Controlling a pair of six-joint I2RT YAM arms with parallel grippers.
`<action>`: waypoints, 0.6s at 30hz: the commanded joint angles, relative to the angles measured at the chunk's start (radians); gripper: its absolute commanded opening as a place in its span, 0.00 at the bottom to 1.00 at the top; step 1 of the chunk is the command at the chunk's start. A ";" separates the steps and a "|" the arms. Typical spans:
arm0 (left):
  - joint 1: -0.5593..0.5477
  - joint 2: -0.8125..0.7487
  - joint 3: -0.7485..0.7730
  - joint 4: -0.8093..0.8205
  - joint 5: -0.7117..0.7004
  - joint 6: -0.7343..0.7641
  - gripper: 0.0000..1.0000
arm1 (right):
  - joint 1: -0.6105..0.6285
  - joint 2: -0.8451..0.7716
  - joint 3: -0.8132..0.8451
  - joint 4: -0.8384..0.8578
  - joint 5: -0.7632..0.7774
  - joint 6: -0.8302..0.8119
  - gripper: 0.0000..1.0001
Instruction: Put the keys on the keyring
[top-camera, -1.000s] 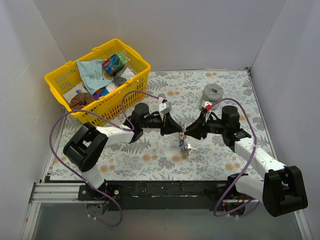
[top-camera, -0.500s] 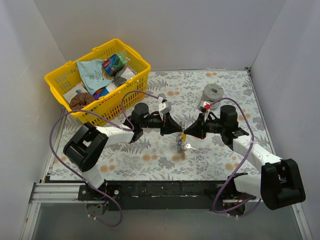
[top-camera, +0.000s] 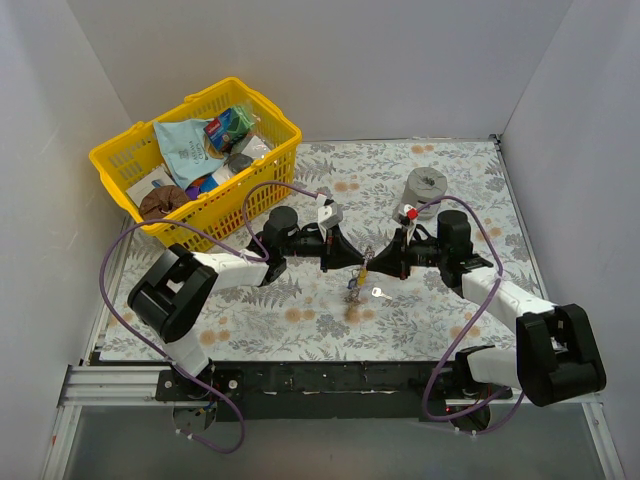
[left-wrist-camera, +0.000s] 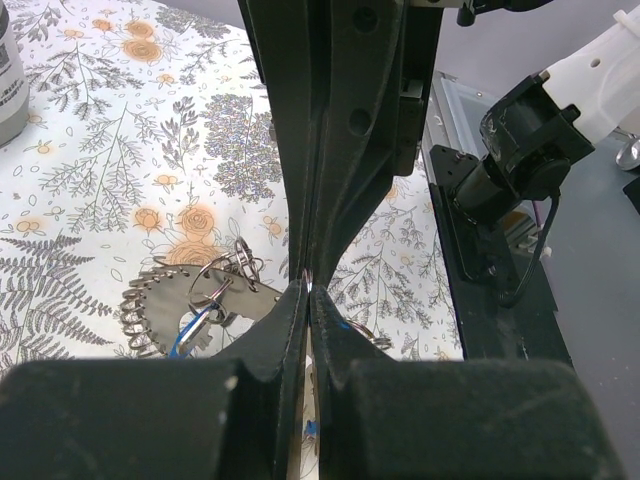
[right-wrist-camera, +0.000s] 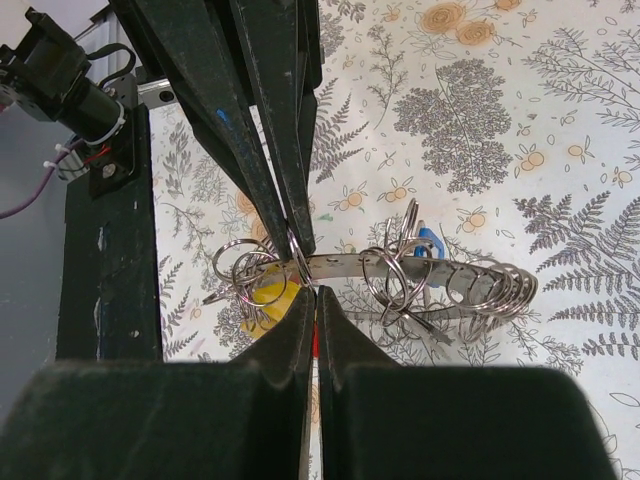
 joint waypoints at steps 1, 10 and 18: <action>0.005 -0.022 0.004 0.099 0.038 -0.017 0.00 | 0.003 0.024 -0.016 0.043 -0.021 0.002 0.02; 0.005 -0.028 0.012 0.036 0.048 0.013 0.00 | 0.023 0.015 -0.002 0.049 -0.011 -0.008 0.22; 0.005 -0.038 0.008 -0.002 0.053 0.047 0.00 | 0.017 -0.055 -0.010 0.044 0.020 -0.015 0.57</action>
